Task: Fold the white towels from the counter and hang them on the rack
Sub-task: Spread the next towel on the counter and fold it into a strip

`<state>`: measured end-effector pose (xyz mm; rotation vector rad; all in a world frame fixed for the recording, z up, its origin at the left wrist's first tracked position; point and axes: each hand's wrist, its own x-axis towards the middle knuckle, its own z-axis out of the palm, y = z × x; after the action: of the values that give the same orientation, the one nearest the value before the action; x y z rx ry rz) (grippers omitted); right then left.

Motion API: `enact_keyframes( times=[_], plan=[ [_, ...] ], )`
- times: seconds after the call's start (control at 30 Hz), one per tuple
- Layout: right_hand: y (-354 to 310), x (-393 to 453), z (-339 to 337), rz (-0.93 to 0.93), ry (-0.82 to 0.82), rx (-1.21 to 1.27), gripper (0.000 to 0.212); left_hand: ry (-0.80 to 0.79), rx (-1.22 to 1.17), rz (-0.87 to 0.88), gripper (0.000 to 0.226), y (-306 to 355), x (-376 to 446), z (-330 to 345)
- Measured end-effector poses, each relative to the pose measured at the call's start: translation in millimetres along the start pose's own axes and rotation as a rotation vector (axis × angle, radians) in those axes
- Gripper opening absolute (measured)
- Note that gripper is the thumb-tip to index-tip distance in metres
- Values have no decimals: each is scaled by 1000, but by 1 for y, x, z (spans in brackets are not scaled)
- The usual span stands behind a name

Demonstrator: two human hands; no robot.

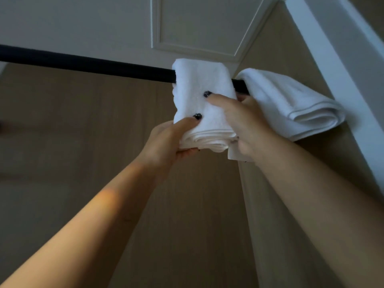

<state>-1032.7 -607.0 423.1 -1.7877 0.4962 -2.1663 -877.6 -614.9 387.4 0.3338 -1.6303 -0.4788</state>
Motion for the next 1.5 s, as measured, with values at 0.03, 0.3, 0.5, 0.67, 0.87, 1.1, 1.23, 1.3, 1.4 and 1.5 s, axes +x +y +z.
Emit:
enact_keyframes(
  times=[0.03, 0.3, 0.5, 0.67, 0.87, 1.1, 1.23, 1.3, 1.4, 1.5],
  plan=[
    [-1, 4, 0, 93, -85, 47, 73, -18, -4, -7, 29, 0, 0, -2],
    [10, 16, -13, 167, -382, 99, 62, -99, 153, -97, 47, 33, 7, 2],
    [24, 4, -11, 156, -243, -9, 52, 149, 298, -89, 62, 28, 23, 22],
    [24, 0, -11, 42, -11, -91, 39, 354, 426, 60, 56, 8, 37, 38],
    [37, -9, -22, 273, 78, 331, 37, 238, 491, 46, 61, 3, 46, 64],
    [31, -32, -25, 328, 258, 597, 43, 188, 396, -50, 61, 12, 43, 80],
    [24, -48, -31, 336, 296, 641, 44, 137, 346, -113, 63, 21, 38, 89],
    [22, -58, -34, 346, 279, 602, 43, 136, 334, -123, 61, 23, 34, 85],
    [18, -71, -38, 372, 276, 488, 32, 121, 341, -121, 55, 27, 23, 76],
    [12, -83, -40, 397, 300, 385, 21, 55, 383, -122, 54, 32, 9, 67]
  ],
)
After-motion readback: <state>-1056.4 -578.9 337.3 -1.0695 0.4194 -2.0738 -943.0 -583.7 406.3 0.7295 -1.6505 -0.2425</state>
